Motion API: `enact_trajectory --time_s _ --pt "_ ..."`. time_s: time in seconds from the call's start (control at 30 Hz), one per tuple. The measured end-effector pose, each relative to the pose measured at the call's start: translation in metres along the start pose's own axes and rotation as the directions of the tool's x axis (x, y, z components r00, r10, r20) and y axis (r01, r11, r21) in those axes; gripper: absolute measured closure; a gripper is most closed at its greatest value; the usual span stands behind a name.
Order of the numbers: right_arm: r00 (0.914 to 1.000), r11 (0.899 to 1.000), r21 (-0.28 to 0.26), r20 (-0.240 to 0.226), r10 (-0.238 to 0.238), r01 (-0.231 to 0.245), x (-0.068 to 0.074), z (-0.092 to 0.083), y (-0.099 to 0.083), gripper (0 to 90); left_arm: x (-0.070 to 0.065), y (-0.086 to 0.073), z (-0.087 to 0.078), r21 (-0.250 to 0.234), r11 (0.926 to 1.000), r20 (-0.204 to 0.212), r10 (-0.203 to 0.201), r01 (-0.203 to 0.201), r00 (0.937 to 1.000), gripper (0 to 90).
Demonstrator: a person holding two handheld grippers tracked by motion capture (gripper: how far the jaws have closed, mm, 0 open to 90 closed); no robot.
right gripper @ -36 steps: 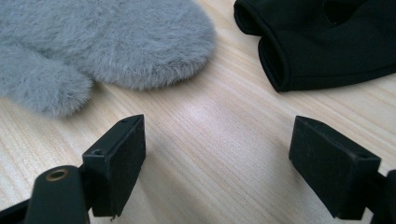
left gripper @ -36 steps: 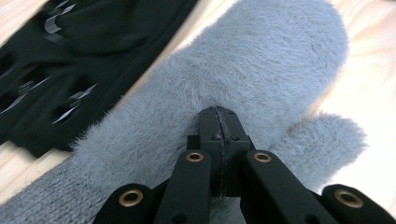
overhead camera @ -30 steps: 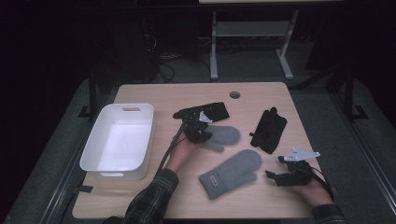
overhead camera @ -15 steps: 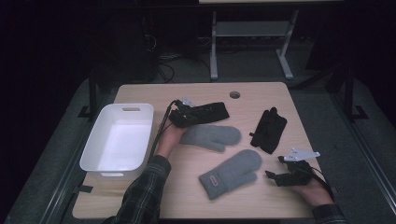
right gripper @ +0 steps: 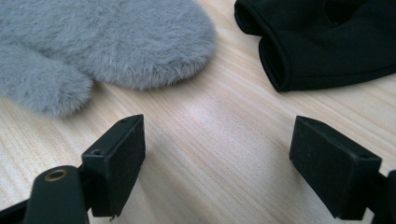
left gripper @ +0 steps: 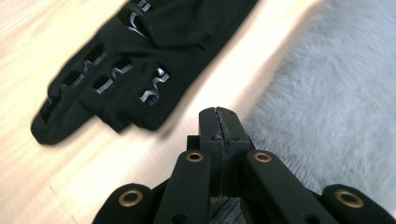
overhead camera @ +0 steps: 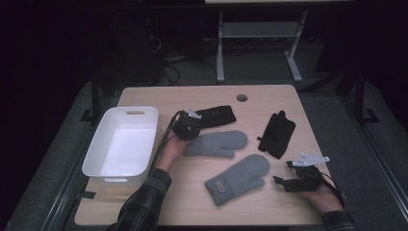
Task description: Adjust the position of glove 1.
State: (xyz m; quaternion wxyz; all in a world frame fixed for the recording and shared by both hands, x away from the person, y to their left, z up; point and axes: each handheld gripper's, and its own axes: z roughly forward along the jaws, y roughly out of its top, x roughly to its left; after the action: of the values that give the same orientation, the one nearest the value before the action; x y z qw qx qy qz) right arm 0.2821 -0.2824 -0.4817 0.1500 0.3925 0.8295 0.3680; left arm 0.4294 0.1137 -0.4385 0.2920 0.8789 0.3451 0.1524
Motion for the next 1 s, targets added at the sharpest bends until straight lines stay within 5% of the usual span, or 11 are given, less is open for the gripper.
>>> enact_trajectory --time_s 0.47,0.73,1.0 --pt "1.0 1.0 0.002 -0.002 0.003 -0.003 0.0 0.0 0.0 18.2 -0.026 -0.029 -0.023 0.003 0.9989 0.052 0.047 -0.047 0.9976 89.2" --pt "1.0 1.0 0.0 -0.001 0.0 0.0 0.0 0.0 0.0 18.2 -0.033 -0.014 -0.029 -0.065 0.9971 0.1 0.044 -0.038 0.994 77.3" --pt "1.0 1.0 -0.001 -0.002 -0.002 0.002 0.0 0.0 0.0 18.2 -0.046 0.006 -0.019 -0.088 0.9911 0.187 0.115 -0.099 0.9756 58.4"
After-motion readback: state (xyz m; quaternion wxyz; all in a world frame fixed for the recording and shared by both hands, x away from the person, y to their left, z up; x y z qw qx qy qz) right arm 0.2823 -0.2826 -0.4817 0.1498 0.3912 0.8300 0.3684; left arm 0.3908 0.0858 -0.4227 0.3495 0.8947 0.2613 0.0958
